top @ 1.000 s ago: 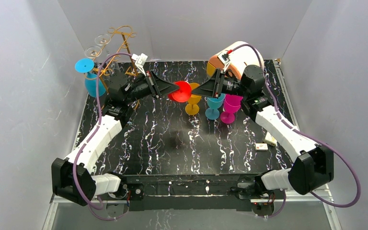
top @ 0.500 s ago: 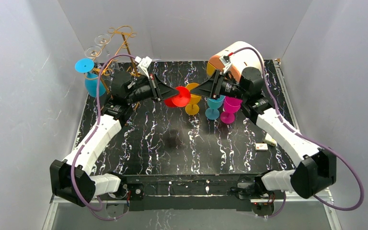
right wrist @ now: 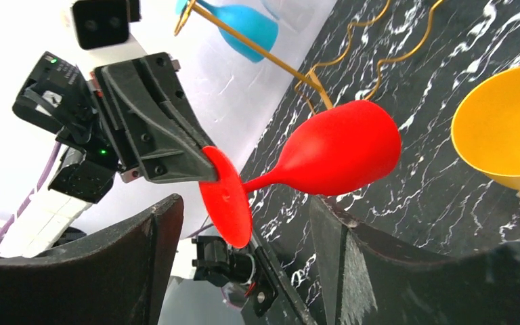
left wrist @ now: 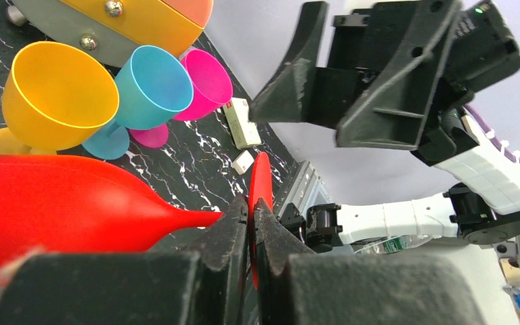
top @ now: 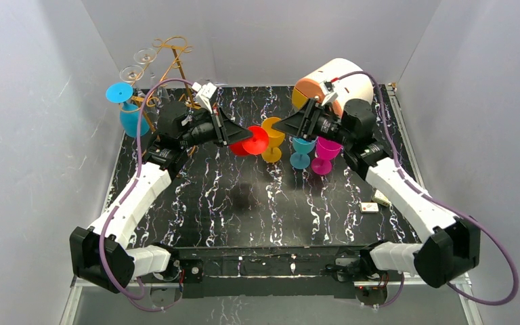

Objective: Take the wine glass off the wine glass rack
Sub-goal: Place the wine glass at the center of the board.

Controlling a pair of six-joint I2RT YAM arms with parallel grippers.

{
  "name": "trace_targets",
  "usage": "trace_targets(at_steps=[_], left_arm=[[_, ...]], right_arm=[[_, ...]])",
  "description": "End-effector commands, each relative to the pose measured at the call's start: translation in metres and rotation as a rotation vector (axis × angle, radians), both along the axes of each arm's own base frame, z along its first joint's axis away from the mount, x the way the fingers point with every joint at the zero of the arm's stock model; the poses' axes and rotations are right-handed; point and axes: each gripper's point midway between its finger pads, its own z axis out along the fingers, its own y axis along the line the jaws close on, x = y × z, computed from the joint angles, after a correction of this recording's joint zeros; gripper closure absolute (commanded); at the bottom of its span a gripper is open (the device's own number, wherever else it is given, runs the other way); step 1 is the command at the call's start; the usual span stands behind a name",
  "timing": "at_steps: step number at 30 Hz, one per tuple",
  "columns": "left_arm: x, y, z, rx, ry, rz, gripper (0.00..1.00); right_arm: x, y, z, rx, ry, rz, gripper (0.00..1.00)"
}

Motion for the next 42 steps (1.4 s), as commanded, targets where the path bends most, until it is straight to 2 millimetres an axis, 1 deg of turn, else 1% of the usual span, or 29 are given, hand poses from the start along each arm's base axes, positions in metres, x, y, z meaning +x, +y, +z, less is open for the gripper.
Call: trace_targets(at_steps=[1, 4, 8, 11, 14, 17, 22, 24, 25, 27, 29, 30, 32, 33, 34, 36, 38, 39, 40, 42], left_arm=[[-0.012, -0.002, 0.034, -0.050, -0.088, -0.040, 1.00], [-0.013, -0.002, 0.036, -0.064, -0.089, -0.044, 1.00], [-0.011, -0.001, 0.034, -0.064, -0.084, -0.026, 1.00], [-0.012, -0.001, 0.034, -0.064, -0.082, -0.028, 1.00], [-0.011, -0.002, 0.033, -0.063, -0.080, -0.030, 1.00], [-0.011, -0.003, 0.033, -0.068, -0.079, -0.034, 1.00], [-0.013, -0.005, 0.037, -0.104, -0.083, -0.049, 1.00], [-0.016, -0.006, 0.037, -0.126, -0.070, -0.064, 1.00], [-0.017, -0.007, 0.036, -0.125, -0.068, -0.071, 1.00], [-0.017, -0.007, 0.038, -0.128, -0.071, -0.074, 1.00], [-0.018, -0.008, 0.036, -0.127, -0.066, -0.083, 1.00], [-0.018, -0.008, 0.039, -0.138, -0.071, -0.083, 1.00], [-0.018, -0.008, 0.035, -0.121, -0.057, -0.092, 1.00], [-0.020, -0.008, 0.034, -0.111, -0.055, -0.097, 1.00], [-0.022, -0.007, 0.033, -0.093, -0.053, -0.104, 0.97], [-0.028, -0.005, 0.028, -0.050, -0.043, -0.119, 0.82], [-0.033, 0.000, 0.017, 0.004, -0.017, -0.116, 0.71], [-0.034, 0.001, 0.019, 0.013, -0.037, -0.112, 0.68], [-0.037, 0.003, 0.014, 0.026, -0.013, -0.112, 0.66], [-0.042, 0.003, 0.015, 0.020, 0.004, -0.124, 0.62]], right_arm=[[-0.012, 0.018, 0.015, 0.036, 0.003, 0.171, 0.27], [-0.021, 0.030, 0.018, 0.066, 0.015, 0.271, 0.36], [-0.023, 0.036, 0.015, 0.077, 0.024, 0.298, 0.52], [-0.024, 0.035, 0.015, 0.080, 0.021, 0.297, 0.58], [-0.027, 0.035, 0.018, 0.094, 0.006, 0.306, 0.61], [-0.030, 0.035, 0.021, 0.110, 0.003, 0.329, 0.69], [-0.033, 0.037, 0.020, 0.131, 0.022, 0.366, 0.71], [-0.034, 0.038, 0.022, 0.155, 0.020, 0.376, 0.78], [-0.036, 0.038, 0.023, 0.163, 0.021, 0.382, 0.79], [-0.035, 0.038, 0.022, 0.165, 0.029, 0.385, 0.76], [-0.036, 0.038, 0.025, 0.180, 0.024, 0.394, 0.77], [-0.037, 0.038, 0.027, 0.194, 0.029, 0.401, 0.83], [-0.036, 0.038, 0.027, 0.196, 0.032, 0.390, 0.99], [-0.036, 0.038, 0.027, 0.196, 0.032, 0.386, 0.99], [-0.036, 0.038, 0.027, 0.196, 0.033, 0.382, 0.99], [-0.036, 0.037, 0.028, 0.195, 0.026, 0.377, 0.99], [-0.034, 0.037, 0.028, 0.190, 0.017, 0.364, 0.99], [-0.034, 0.036, 0.028, 0.187, 0.014, 0.356, 0.99], [-0.033, 0.036, 0.028, 0.183, 0.011, 0.351, 0.99], [-0.031, 0.036, 0.027, 0.177, 0.010, 0.341, 0.99]])
